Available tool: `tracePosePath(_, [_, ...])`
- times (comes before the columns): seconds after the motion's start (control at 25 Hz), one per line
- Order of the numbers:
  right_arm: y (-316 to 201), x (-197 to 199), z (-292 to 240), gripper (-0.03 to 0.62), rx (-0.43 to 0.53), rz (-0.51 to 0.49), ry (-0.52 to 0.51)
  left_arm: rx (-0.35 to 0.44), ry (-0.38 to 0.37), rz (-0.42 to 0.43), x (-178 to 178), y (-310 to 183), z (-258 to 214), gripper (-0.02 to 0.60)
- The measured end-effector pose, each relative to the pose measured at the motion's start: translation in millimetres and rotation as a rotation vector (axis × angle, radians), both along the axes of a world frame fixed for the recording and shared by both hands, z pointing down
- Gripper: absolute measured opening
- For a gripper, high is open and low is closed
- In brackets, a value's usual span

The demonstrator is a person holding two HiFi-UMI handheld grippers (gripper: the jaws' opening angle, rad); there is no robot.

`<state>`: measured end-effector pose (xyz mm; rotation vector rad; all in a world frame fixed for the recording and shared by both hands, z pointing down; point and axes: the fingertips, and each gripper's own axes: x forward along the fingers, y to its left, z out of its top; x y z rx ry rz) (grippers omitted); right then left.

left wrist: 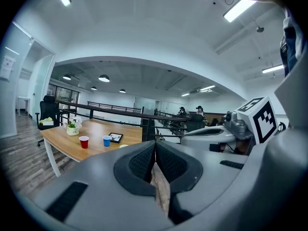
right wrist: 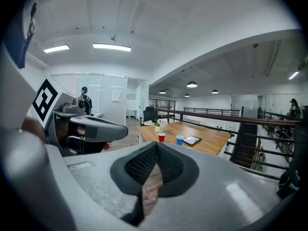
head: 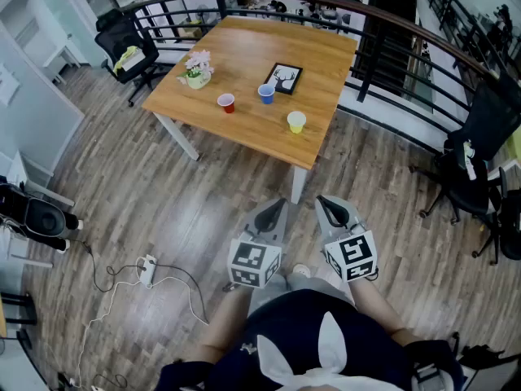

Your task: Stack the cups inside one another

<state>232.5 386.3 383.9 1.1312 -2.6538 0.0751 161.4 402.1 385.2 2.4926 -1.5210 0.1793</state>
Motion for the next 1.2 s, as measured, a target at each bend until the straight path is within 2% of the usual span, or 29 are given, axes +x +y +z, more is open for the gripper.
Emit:
tracePosePath(0.44, [-0.2,41.3,16.5,-0.002,0.016,-0.017,0.008,-0.014,-0.012,-0.051,38.6,7.8,15.1,0.018])
tracePosePath(0.88, [-27.7,34.4,31.3,0.000,0.000,-0.022,-0.016,-0.067,0.000,-0.085,28.7,-7.4,39.6,0.018])
tracePosePath(1.08, [-56.8,18.7,38.1,0.073,-0.036,-0.044,0.002,-0.069,0.009,-0.077,15.9,-37.7,41.5,0.018])
tracePosePath(1.2, [-83.4,5.8,38.2,0.154,-0.055,-0.049,0.011,-0.060,0.010,-0.068,4.1,-63.8,38.2,0.018])
